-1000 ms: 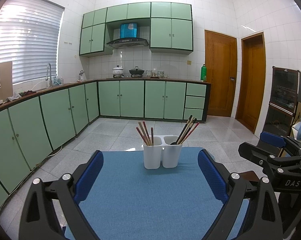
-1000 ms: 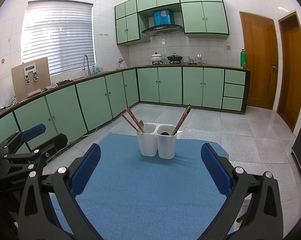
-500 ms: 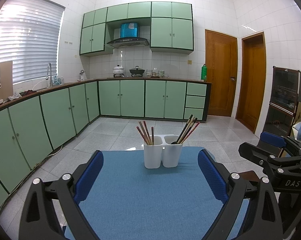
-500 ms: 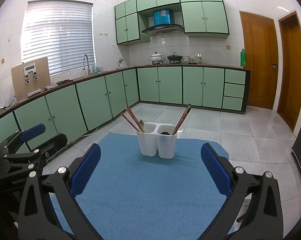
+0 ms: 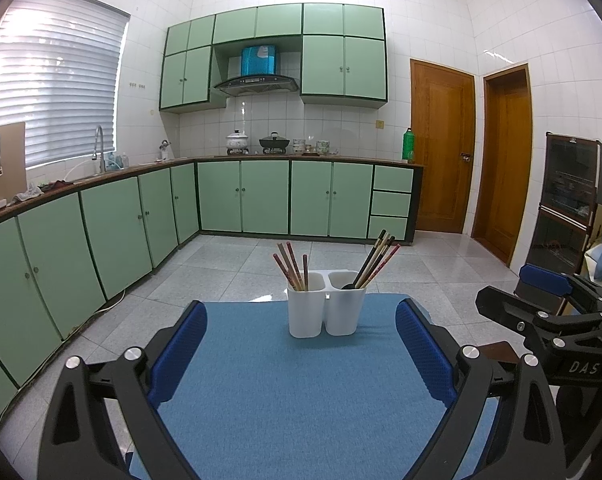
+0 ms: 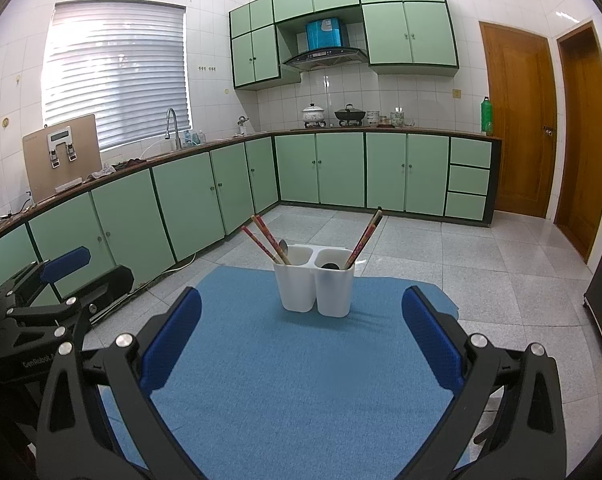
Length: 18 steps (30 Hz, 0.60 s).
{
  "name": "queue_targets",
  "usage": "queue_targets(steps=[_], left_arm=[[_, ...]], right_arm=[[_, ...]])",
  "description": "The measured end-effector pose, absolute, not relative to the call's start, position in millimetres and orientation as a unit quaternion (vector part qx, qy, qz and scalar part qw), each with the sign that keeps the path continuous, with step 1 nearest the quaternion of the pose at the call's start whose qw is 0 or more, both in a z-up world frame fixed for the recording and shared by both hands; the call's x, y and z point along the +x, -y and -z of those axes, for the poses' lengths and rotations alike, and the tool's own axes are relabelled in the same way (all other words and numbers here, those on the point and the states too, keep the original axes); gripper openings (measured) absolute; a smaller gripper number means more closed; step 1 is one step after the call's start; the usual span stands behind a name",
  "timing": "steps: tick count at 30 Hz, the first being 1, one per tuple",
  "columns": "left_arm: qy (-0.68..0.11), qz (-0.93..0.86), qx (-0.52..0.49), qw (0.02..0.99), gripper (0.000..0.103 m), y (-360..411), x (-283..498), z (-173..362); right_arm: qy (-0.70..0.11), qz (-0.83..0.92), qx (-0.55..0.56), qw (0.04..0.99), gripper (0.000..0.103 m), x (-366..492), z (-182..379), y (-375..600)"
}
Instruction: Organize utensils
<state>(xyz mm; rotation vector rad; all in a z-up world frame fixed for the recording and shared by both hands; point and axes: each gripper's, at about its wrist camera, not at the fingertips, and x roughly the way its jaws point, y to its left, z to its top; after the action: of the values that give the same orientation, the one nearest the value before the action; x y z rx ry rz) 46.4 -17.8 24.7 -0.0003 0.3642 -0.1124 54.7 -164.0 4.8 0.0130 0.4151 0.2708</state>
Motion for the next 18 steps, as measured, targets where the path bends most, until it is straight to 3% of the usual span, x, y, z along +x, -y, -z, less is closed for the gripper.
queue_targets(steps=[18], left_arm=[[-0.182,0.057,-0.001,0.982,0.093,18.1,46.7,-24.9]], right_arm=[[-0.207,-0.134,0.007,0.969,0.097,55.5,-4.0,162.4]])
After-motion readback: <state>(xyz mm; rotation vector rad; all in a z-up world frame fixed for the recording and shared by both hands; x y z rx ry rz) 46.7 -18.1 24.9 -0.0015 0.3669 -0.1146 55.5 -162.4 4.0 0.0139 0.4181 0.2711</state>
